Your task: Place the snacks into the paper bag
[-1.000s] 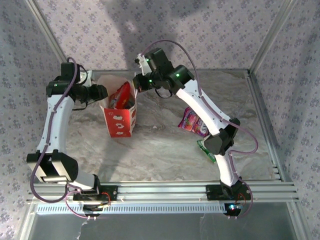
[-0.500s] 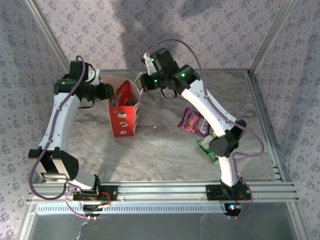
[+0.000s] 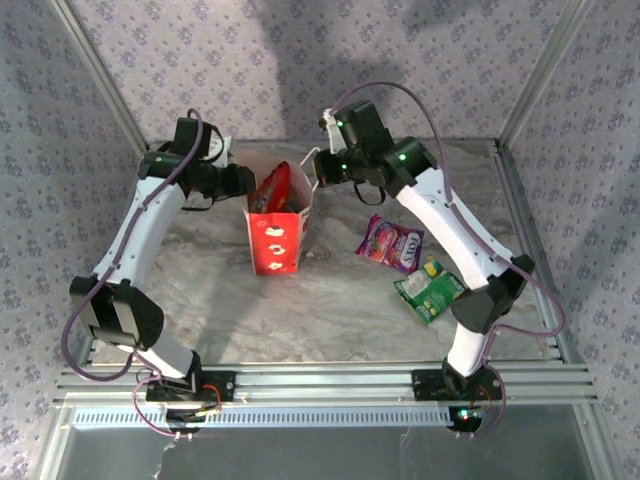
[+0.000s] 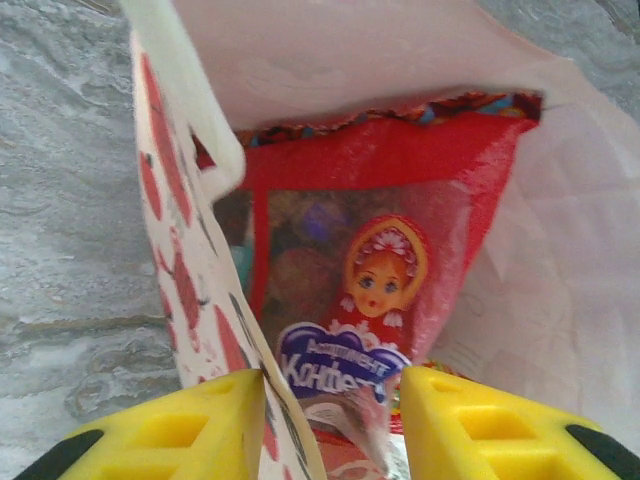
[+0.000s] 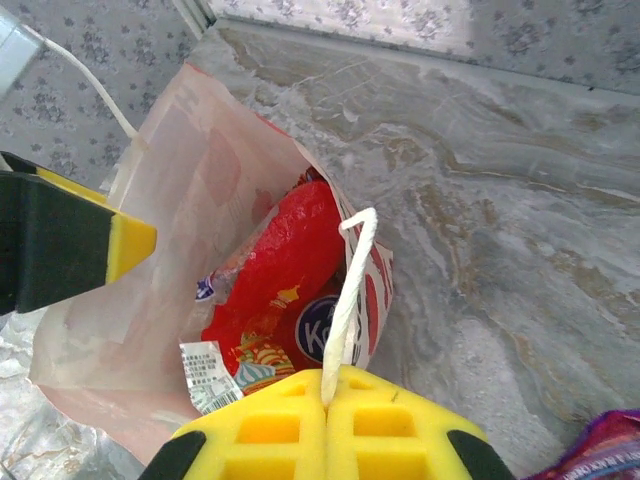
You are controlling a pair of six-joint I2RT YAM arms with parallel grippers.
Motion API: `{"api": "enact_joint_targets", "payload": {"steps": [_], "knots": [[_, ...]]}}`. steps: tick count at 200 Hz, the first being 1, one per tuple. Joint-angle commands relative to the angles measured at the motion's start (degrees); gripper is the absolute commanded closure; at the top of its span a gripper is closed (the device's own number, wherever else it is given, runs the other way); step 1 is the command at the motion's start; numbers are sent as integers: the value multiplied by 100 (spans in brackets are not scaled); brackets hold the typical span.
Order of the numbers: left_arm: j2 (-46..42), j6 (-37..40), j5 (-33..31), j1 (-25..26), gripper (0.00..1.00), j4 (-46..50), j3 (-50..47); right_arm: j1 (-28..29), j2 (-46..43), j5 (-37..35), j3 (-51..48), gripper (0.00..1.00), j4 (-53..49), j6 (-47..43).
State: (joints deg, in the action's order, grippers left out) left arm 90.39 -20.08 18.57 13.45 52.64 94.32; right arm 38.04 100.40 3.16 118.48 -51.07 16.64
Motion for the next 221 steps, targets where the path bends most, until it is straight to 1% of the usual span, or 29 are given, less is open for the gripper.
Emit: {"api": "enact_joint_targets", "payload": {"steps": [1, 20, 49, 82, 107, 125, 134, 146, 154, 170, 191, 203, 221], "knots": [[121, -161, -29, 183, 60, -182, 244, -137, -648, -258, -159, 100, 454, -125], [202, -219, -76, 330, 60, -241, 262, -244, -787, -199, -431, 100, 499, -185], [273, -329, -111, 502, 60, -316, 234, -383, -801, -14, -585, 100, 499, -170], [280, -361, -222, 576, 60, -298, 227, -412, -789, 222, -749, 100, 563, -148], [269, -357, -231, 580, 60, -254, 240, -417, -856, 366, -960, 85, 541, -135], [282, -348, -231, 588, 61, -229, 260, -421, -987, 434, -1166, 63, 545, -150], [296, -344, -235, 596, 62, -219, 292, -425, -1073, 457, -1253, 56, 528, -170], [325, -331, -223, 612, 62, -199, 346, -442, -1194, 468, -1372, 50, 523, -217], [363, -313, -223, 636, 62, -154, 414, -447, -1271, 476, -1440, 47, 519, -244], [473, -256, -237, 723, 62, -35, 600, -465, -1413, 429, -1514, 45, 420, -304], [644, -197, -324, 894, 62, 146, 877, -509, -1629, 127, -1657, 41, 257, -272], [752, -170, -484, 1008, 62, 305, 1058, -581, -1811, -60, -1854, 38, 215, -168], [895, -128, -691, 1147, 62, 488, 1259, -753, -2111, -139, -2197, 35, 216, -95]]}}
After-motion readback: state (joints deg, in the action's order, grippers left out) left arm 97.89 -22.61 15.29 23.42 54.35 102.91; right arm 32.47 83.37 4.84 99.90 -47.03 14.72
